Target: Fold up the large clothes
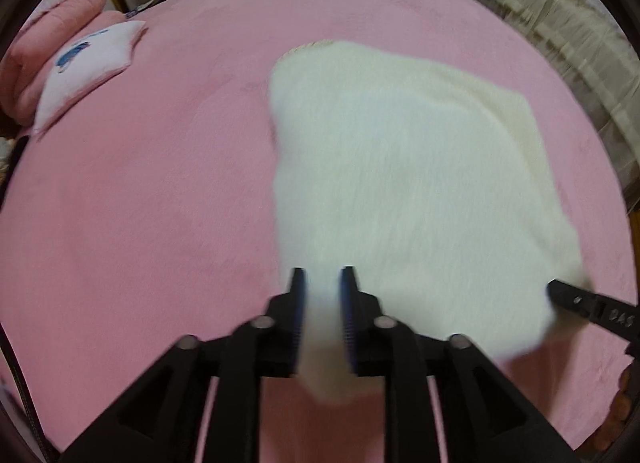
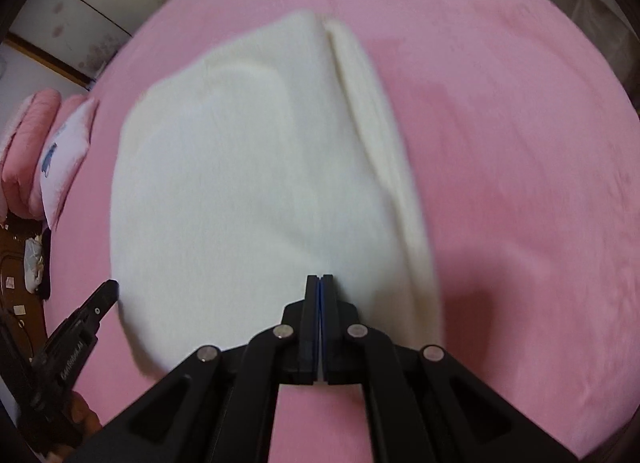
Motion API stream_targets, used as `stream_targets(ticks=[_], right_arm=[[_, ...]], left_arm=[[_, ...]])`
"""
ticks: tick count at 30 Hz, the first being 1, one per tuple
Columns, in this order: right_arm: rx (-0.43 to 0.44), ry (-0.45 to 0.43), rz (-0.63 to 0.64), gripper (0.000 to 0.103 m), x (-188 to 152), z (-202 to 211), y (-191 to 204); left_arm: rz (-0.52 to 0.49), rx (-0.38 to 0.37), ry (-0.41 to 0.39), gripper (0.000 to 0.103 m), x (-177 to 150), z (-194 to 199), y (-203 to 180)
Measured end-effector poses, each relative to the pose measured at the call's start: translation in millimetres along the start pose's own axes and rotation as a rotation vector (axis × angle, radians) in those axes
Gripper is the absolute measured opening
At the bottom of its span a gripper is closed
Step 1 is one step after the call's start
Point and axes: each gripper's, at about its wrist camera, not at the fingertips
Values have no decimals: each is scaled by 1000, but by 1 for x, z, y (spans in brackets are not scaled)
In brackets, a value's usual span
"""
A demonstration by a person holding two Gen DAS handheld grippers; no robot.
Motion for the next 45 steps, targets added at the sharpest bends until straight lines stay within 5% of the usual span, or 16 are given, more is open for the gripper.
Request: stream_targets(ticks=[6,9,14,20,32,36,45], right_arm=[[-64,27,62,6,-31,28,14],[-74,96,62,17,-37,39,22],[-90,106,112,42,-54,65,33],[-98,91,123,75,-55,94,48],[-143,89,145,76,-44,100,50],[-145,101,137,76,-43,98,46],[-133,136,98,76,-32,69,31]], left_arm=[[176,-21,221,25,-35,15,16],[198,-6,285,40,-39,26,19],[158,11,310,72,-31,49,14],[89,23,273,79,-21,73,9],[102,-26,261,79,-14,83,3],[90,9,241,79,-13,84,-1],[111,3,279,79,-15,56,-4]])
Point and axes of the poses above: each gripper's, at about its wrist camera, not at the fingertips, and z roughly against the way its jaws point, y to its left, x to its top, and after that the axes turned 1 degree about z, right-handed
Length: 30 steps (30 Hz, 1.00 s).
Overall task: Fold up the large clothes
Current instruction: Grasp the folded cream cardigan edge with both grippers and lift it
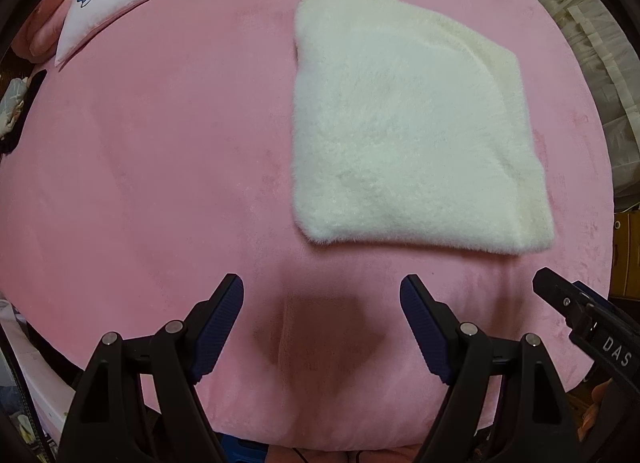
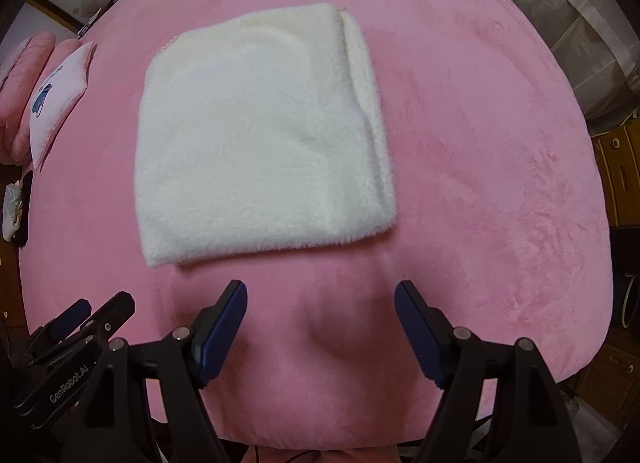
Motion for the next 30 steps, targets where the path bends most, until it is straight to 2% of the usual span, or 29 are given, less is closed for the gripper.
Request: stream_targets(ticks=[3,9,12,14,18,20,24,30], right_arm=[[54,6,-33,76,9,-17,-15],[238,-19,-160,76,41,-56,-63],[358,-13,-243,76,60,-81,-88],[389,2,-228,77,73,-97,-94],[430,-14,-148,91,91,-117,-91],[460,-22,-127,93,100,-126,-89],[543,-48,-121,97,119,-138,-86],[638,-8,-137,98,147,-151,-84]], left_arm=[[6,2,18,79,5,-15,-3],[45,-7,11,79,27,-46,-3],[57,-19,18,79,40,-60,-2],[62,-34,17,79,49,-68,-1],[68,-70,10,79,62,-78,2],[78,-105,12,79,68,-82,4],[94,-148,20,82,76,-89,10],[96,-201,10,85,92,-95,19]])
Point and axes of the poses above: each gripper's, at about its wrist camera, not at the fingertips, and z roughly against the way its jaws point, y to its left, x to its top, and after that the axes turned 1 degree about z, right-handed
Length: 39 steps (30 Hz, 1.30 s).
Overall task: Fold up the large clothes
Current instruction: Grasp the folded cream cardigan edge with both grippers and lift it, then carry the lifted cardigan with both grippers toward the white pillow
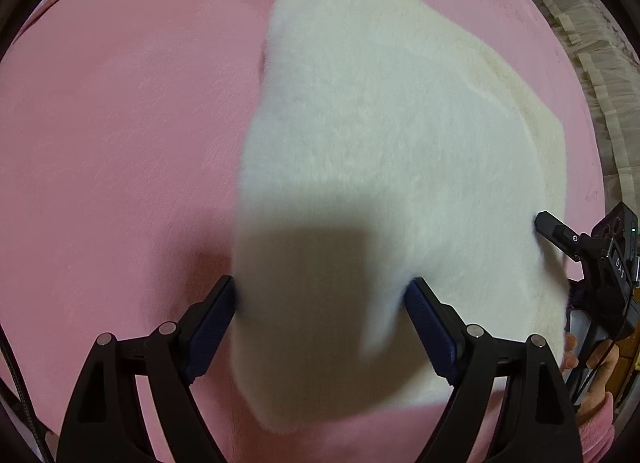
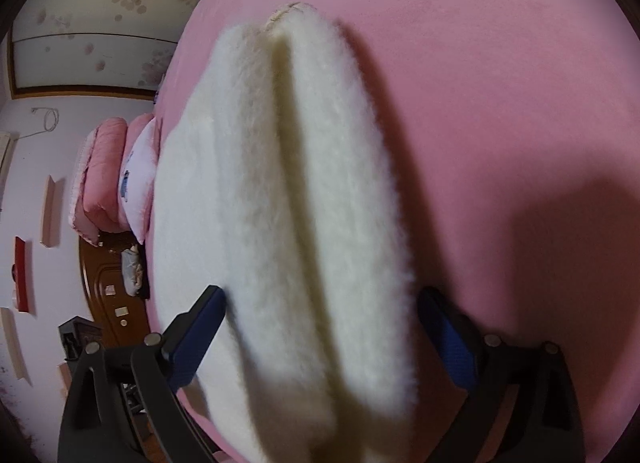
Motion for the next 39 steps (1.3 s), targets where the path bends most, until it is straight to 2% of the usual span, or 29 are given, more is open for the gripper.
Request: stream_targets(ticks=[2,4,5,7,10,12,15,21,24,25,27,33,36,39], right_arm=[[51,-3,2,97,5,-1,-1],[93,-2,6,86,10,-4,1],[96,3,7,76,9,-6,4],[55,25,17,73,11,-13,9],[68,30,35,68,9,-16,16],[88,22,28,55,3,-14,17],[118,10,33,43,-3,-6,16],[241,-20,95,39,-12,9,36],[204,-56,174,38,-24,19,65],[186,-69,207,38,-30,23,78],[163,-94,248,38,-39,30,101],[99,-168,331,38,-75,44,177],[60,-189,364,38,-104,31,225],[67,-195,373,38,-132,2,272]], left_arm=[[-5,-40,-28,85,12,0,5],[10,-82,-31,88,23,-5,12],[17,-101,-22,90,30,-9,14],[16,-124,-18,92,42,-14,18],[39,-172,-26,96,51,-23,26],[28,-183,-39,95,47,-22,28],[36,-190,-82,86,34,-21,29],[35,-194,-203,70,-8,-2,20],[37,-208,-237,63,-16,3,-7],[36,-219,-237,62,-2,6,-10],[47,-253,-227,60,1,15,-2],[53,-386,-224,58,-7,51,49],[52,-387,-224,58,-6,74,88],[39,-354,-231,58,5,103,149]])
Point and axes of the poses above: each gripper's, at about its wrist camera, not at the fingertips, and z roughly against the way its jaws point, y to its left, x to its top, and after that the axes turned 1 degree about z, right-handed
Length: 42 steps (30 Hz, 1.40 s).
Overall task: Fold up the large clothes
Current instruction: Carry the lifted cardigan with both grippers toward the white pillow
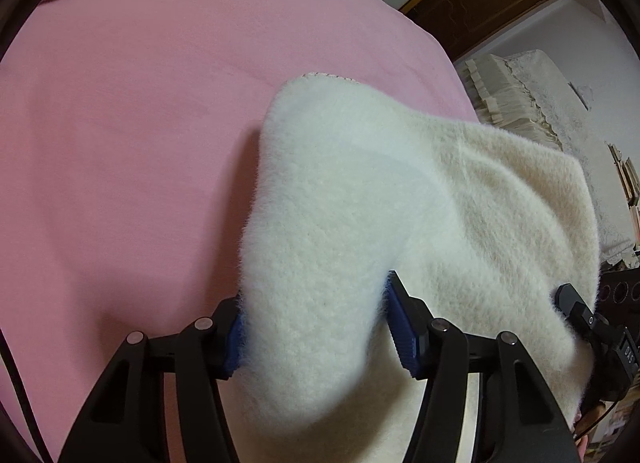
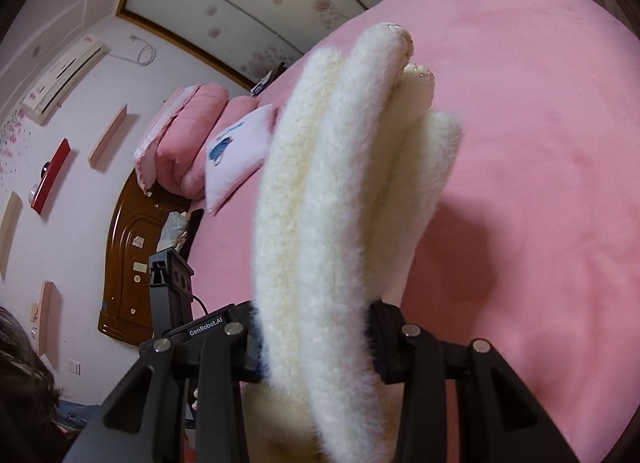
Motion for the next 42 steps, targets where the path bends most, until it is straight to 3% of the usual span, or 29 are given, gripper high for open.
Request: stream_targets(ticks=[3,10,14,19,22,25,27,28,29,31,35,38,42], right_arm=[[59,10,-21,38,-14,-45,53],[309,97,-29,38,-31,-192,182],[435,146,19,38,-23,-277,263],[529,168,78,38,-9,-373,337],[546,161,95,38,-5,-429,355],[518,143,114,37,-15,-478,349],[441,151,146,37,-28,-513,331],[393,181,140,37,-36,-533,319],[340,225,122,37,-43,-551,308],[233,254,122,37,-61,-573,274],[386,251,34,37,-61,-577,238],[376,241,109,38,-59,-575,241],[378,233,102,38,-56,-573,242]], left_arm=[[-26,86,-14,58,27,56,54],[-20,353,-122,57,88,207,177],[6,487,-183,57,128,264,233],[9,582,-274,56,168,316,319],[17,587,-310,56,189,311,367],[55,533,-318,57,194,266,423],[98,522,-267,56,200,218,473],[104,564,-208,54,204,190,494],[86,607,-183,62,202,170,503],[11,598,-293,67,193,162,497],[51,504,-315,73,193,161,517],[93,449,-307,74,197,162,528],[88,456,-329,75,193,159,530]])
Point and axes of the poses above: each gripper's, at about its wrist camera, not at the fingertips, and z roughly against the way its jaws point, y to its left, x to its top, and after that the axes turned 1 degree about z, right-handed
